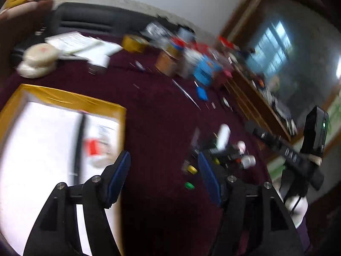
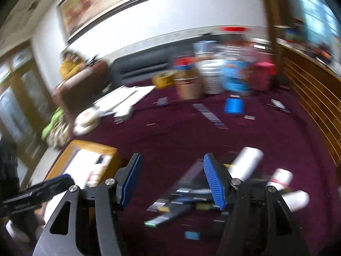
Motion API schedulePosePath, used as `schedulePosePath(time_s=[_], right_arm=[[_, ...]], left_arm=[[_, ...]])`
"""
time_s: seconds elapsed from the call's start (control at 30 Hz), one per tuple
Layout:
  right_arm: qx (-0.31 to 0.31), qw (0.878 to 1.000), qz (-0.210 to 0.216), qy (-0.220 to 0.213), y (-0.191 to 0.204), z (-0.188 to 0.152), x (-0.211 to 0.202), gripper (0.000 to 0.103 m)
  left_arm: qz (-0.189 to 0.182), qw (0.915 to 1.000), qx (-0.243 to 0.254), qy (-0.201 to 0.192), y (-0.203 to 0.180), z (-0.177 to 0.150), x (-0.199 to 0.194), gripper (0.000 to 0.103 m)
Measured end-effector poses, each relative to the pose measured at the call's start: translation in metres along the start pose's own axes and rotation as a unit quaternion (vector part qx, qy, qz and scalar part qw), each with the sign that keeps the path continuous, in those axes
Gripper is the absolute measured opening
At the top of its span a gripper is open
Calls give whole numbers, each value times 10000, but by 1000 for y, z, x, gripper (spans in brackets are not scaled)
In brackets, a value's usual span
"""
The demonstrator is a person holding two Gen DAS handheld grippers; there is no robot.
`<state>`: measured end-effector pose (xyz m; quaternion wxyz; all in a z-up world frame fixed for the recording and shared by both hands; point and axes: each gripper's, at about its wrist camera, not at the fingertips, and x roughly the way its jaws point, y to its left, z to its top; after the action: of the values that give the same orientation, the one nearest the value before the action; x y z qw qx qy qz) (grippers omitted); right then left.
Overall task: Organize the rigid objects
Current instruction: 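Return both tools to the pile and grasp the clear pen with left tool, then grasp the large white bottle with right tool while left tool carries the clear pen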
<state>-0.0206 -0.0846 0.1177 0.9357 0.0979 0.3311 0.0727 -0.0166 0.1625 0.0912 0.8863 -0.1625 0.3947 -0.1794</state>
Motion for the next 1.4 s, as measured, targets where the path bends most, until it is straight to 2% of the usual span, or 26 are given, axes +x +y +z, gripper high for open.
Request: schedulePosePath(time_s=[0.17,0.27,0.4,0.53,0.73,0.83,0.9,0.97,1.0,1.03,1.1,1.17,1.3,1.37,1.4], right_arm=[[894,9946,-482,-190,-98,-12,-13,55],[1177,9901,-696,-321,-136,-20,-13,55],[1514,9860,-601,-369,-166,-30,-2,55],[1634,9850,-456,-330,-177,-35,5,55],[1553,9870,-275,-312,-174,-44,3,55],[1539,9874,-237,-265,-173,-47,3,55],[1555,9873,-232,-247,-173,-48,4,55],[1587,9868,-225,-234,-174,-49,4,55],[1597,9867,-221,-228,-175,-49,4,55],[1604,9866,-216,-221,-176,-50,5,55],[1625,9863,-211,-188,-176,-50,6,55],[1630,9863,-207,-162,-176,-51,7,55],[1568,9871,-270,-153,-174,-51,8,55],[1517,9878,-316,-140,-172,-52,9,55],[1505,9880,-322,-139,-172,-51,9,55]], left_arm=[[-69,9978,268,601,-41,-11,49,65],[-67,9966,445,690,-59,-11,74,64],[201,9938,672,860,-69,-3,110,44],[575,9877,919,1130,-73,0,146,42],[699,9834,1233,1136,-84,3,168,45],[787,9787,1482,1186,-91,4,180,45],[983,9712,1792,1225,-98,0,183,45],[1186,9616,2198,1134,-106,-6,183,37],[1262,9575,2347,1106,-107,-9,180,17],[1324,9554,2401,1100,-107,-10,177,6],[1464,9515,2467,1111,-101,-13,169,6],[1570,9519,2416,1044,-92,-15,161,6],[1555,9624,2021,932,-77,-23,147,7],[1704,9607,2045,784,-81,-28,149,7],[1859,9550,2219,647,-87,-32,151,5]])
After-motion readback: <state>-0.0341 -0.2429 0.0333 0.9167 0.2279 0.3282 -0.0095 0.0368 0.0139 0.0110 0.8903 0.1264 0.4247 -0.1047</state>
